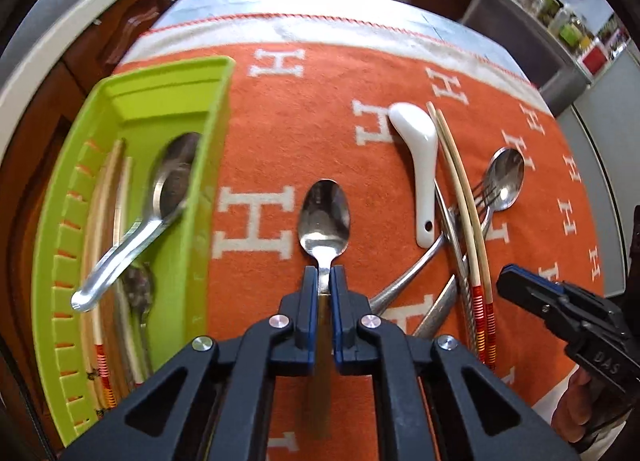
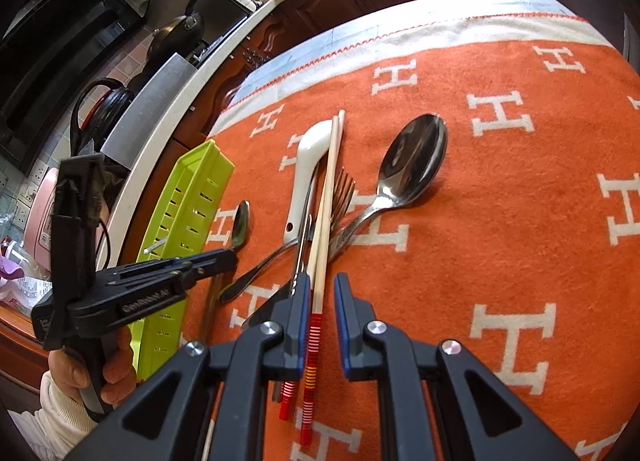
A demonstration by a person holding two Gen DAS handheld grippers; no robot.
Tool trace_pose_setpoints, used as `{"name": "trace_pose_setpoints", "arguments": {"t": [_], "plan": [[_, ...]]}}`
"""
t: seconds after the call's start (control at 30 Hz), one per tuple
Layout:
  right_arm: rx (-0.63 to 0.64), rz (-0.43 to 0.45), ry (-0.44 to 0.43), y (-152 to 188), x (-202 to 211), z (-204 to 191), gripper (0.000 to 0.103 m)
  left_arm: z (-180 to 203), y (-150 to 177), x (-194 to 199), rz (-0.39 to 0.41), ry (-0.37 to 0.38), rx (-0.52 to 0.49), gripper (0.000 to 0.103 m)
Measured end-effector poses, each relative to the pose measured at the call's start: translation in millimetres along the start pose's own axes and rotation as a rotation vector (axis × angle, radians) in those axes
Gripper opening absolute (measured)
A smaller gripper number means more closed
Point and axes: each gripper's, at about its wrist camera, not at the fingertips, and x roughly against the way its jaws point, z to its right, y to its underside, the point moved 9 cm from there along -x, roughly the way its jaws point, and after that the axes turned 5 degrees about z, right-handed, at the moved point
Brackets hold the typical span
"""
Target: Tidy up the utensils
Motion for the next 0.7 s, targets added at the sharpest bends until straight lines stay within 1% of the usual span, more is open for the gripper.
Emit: {"name": "trace_pose_setpoints", "arguments": {"t": [0.07,0.2,0.27,0.33,0.37,0.47,0.6,0.7], "plan": [[0.007,-0.003,0.006,-0.5,-2.5,-1.4,0.012,-1.4,-1.1,7.4,0.012,0.016,0.009,0.003],[0.017,-0.024,0.064,-1.0,-11.2,-1.3,0.012,-5.4,-2.7,29.1,0.043,0.027,0.021,0.003],[0.01,-0.045,0.08,0.8,-15.7,-1.5,0.011,-8.2,-2.7,44.4,0.059,0.034,0.028,0.004],[0.031,-0.044,0.108,-0.3,-16.4,-3.1,0.011,-12.6,-4.2,62.7,0.09,0.034,0.03,0.004],[0.038,-0.046,0.124,-0.6,-16.7,-3.4,0.008,-17.4,-4.7,73.7,0.108,0.026,0.029,0.004],[0.052,-0.05,0.159,-2.5,-18.7,-3.6,0.007,-32.6,-7.1,102.1,0.158,0.009,0.043,0.004],[0.062,-0.046,0.201,-3.6,-19.7,-5.7,0.005,-59.7,-6.2,125.9,0.197,-0.049,0.073,0.004],[0.042,0.004,0.203,-7.3,-8.7,-12.4,0.005,-84.3,-1.3,132.8,0.204,-0.091,0.104,0.004]]}}
